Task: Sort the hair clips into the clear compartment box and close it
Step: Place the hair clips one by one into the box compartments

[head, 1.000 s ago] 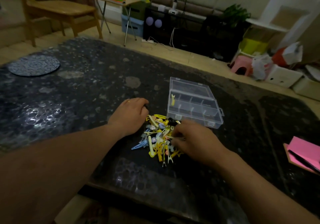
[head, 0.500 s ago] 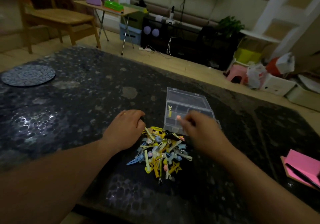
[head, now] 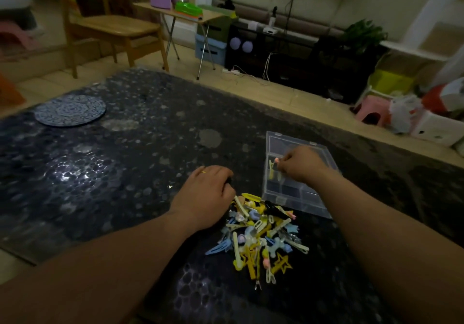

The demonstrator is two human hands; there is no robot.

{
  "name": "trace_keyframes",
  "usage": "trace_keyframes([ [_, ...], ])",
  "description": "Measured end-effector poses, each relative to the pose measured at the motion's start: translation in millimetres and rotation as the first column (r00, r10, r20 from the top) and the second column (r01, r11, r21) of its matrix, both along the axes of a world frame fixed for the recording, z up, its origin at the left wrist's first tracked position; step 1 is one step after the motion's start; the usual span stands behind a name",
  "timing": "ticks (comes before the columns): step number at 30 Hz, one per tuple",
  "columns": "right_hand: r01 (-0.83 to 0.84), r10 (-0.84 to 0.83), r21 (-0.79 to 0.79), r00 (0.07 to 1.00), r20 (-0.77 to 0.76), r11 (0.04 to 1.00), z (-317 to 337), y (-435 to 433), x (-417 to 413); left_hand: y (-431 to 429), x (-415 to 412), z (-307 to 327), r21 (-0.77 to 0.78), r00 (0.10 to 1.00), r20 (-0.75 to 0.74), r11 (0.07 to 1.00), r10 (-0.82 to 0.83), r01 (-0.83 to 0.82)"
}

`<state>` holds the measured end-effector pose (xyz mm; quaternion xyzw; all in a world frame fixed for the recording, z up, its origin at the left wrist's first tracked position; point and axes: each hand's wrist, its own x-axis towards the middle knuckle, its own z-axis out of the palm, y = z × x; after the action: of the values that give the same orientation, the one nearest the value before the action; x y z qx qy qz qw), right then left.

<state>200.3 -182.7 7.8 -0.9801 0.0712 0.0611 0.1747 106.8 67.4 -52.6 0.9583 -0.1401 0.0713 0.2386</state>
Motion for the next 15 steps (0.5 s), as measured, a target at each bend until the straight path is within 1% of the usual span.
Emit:
trace_keyframes([
  [2, 0.018, -0.019, -0.028, 0.999, -0.044, 0.999, -4, 3, 4, 0, 0, -1, 0.007, 1.0, 0.002, 1.0, -0.002, 0.002],
  [5, 0.046, -0.049, -0.045, 0.997, -0.067, 0.998, -5, 5, 6, 0, 1, -1, 0.008, 1.0, 0.004, 1.0, -0.002, 0.002],
  [9, 0.022, -0.026, -0.046, 0.996, -0.08, 0.999, 1, 6, -2, -1, 0, -1, 0.011, 1.0, 0.009, 1.0, -0.005, 0.005],
  [13, 0.013, -0.011, 0.052, 0.999, -0.035, 0.999, 5, 3, -18, -2, -1, 1, 0.011, 1.0, 0.01, 1.0, -0.007, 0.006],
  [15, 0.0, -0.004, 0.088, 0.999, 0.047, 0.996, 7, -1, -30, -2, -2, 2, 0.011, 1.0, 0.012, 1.0, -0.003, 0.003],
])
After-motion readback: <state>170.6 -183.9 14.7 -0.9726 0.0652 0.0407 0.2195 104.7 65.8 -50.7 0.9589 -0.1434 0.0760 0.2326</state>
